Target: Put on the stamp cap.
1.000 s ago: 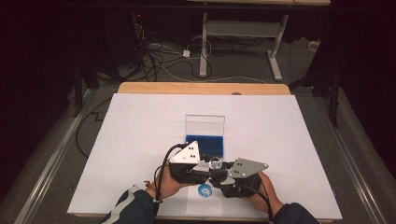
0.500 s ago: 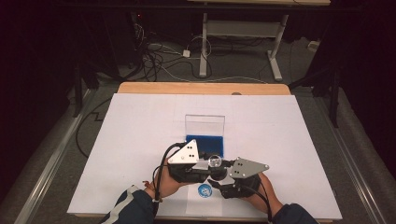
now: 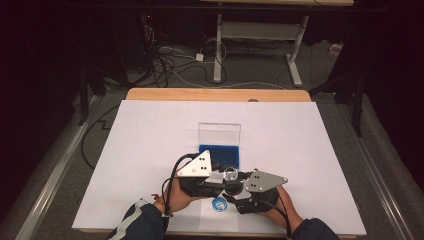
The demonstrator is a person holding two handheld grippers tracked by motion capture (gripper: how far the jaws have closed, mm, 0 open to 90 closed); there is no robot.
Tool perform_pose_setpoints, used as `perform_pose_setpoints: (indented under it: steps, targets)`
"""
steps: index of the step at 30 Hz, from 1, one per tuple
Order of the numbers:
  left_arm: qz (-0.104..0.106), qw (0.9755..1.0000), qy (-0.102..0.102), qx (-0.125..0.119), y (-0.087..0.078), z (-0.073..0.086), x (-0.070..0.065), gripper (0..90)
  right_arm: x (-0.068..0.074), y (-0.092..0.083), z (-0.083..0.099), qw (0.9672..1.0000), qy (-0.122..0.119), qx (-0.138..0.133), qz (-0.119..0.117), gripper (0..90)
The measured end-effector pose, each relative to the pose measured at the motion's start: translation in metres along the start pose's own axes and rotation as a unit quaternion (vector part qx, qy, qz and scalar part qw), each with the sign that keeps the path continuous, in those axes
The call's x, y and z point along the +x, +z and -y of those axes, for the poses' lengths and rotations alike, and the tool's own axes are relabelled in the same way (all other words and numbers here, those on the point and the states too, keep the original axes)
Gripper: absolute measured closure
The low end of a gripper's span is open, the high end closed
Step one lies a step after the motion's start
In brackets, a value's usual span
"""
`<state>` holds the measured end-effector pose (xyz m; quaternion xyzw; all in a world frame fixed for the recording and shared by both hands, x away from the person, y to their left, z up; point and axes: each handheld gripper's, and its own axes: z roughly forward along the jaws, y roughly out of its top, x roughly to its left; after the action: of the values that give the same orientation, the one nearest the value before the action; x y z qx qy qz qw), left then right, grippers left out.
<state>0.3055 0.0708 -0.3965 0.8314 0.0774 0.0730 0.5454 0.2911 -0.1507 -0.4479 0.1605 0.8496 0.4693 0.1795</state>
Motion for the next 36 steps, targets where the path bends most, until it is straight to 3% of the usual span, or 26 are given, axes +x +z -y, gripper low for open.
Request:
perform_pose_setpoints:
  steps: [2,5,22,28,36]
  targets:
    - [0.004,1.0,-0.001,-0.008,-0.003,-0.001,0.0,54.1,-0.002,0.001,0.001,0.9999,0.006,0.01,0.006,24.6]
    - [-0.001,0.9999,0.002,-0.013,-0.008,-0.003,-0.001,54.1,-0.007,0.0,0.006,0.9996,0.018,0.016,0.011,24.7]
    - [-0.032,0.9994,0.009,-0.01,-0.025,-0.005,0.004,54.1,-0.019,-0.029,0.016,0.9986,0.012,0.011,0.051,24.7]
    - [-0.046,0.9989,0.007,-0.008,-0.032,-0.003,0.009,54.1,-0.025,-0.043,0.017,0.9971,0.007,0.004,0.075,24.7]
    - [-0.063,0.9979,0.006,-0.006,-0.042,-0.001,0.015,54.1,-0.03,-0.049,0.02,0.9955,0.003,0.006,0.095,24.2]
